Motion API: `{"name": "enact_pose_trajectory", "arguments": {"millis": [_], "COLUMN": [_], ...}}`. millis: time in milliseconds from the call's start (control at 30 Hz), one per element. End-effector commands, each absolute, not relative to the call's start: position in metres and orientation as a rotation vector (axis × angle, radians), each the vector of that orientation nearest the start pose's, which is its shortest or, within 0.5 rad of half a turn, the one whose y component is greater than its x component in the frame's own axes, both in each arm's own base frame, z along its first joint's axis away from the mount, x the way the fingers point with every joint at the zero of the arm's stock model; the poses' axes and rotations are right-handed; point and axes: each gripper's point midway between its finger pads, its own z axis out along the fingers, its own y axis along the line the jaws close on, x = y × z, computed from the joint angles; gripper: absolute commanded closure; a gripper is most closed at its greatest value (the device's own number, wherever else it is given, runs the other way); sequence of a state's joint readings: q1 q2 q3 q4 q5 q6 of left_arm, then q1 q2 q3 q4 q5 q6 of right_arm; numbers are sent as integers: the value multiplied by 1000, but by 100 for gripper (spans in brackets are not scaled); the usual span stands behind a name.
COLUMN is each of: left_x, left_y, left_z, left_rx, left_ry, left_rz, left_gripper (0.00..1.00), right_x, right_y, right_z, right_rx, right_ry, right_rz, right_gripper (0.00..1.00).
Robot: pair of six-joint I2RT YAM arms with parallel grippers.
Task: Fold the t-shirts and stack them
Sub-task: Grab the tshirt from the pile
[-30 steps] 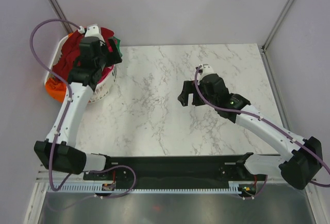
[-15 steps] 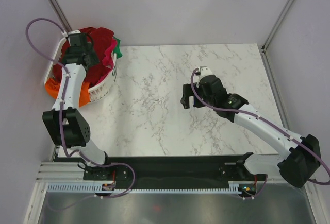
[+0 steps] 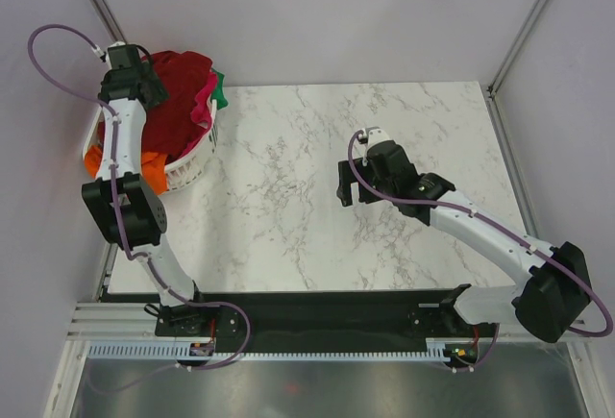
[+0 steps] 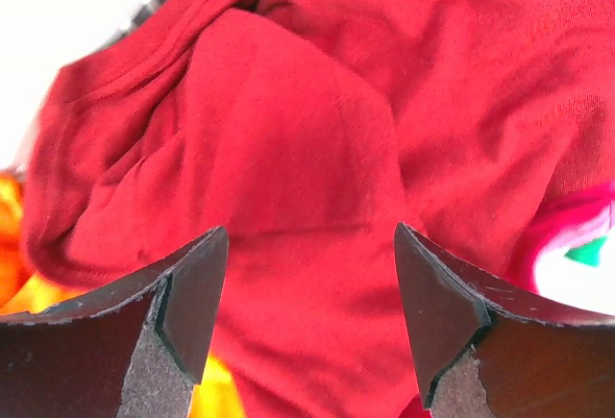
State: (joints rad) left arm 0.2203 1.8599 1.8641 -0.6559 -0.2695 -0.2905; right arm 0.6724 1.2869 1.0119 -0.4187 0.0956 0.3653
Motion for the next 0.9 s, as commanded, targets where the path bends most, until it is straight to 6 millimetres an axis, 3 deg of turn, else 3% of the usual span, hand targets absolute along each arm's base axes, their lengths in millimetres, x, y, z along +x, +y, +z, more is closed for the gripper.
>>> {"name": "enact_pose_trajectory", "arguments": {"millis": [0,333,433,467,567,667,733,867], "left_x": [508,523,527,529,534,538,537,533], "left_y": [150,167,170,171,173,175,176,172], "left_z": [250,230,233,236,254,278,288,304], "left_rx": [-722,-774,-773,-769,-754,-731,-731,-716], "left_ry": [2064,2074,2060,2052,2013,1966,1945,1922], "left_rz": [253,310,322,324,327,329,330,311], "left_gripper": [22,23,40,52,74,89,98,98], "right_x": [287,284,284,284,284,284,284,285], "right_y": [223,218,218,219,219,220,220,221], "right_z": [168,155,152,151,149,147,146,144], "right_rx": [-321,-351,-351,-356,-356,-362,-363,-364], "right_ry": [2265,2295,2303,2307,2313,2319,2322,2326], "right_rz": [412,372,371,369,368,370,367,365], "right_gripper": [2,2,2,2,2,2,2,2]}}
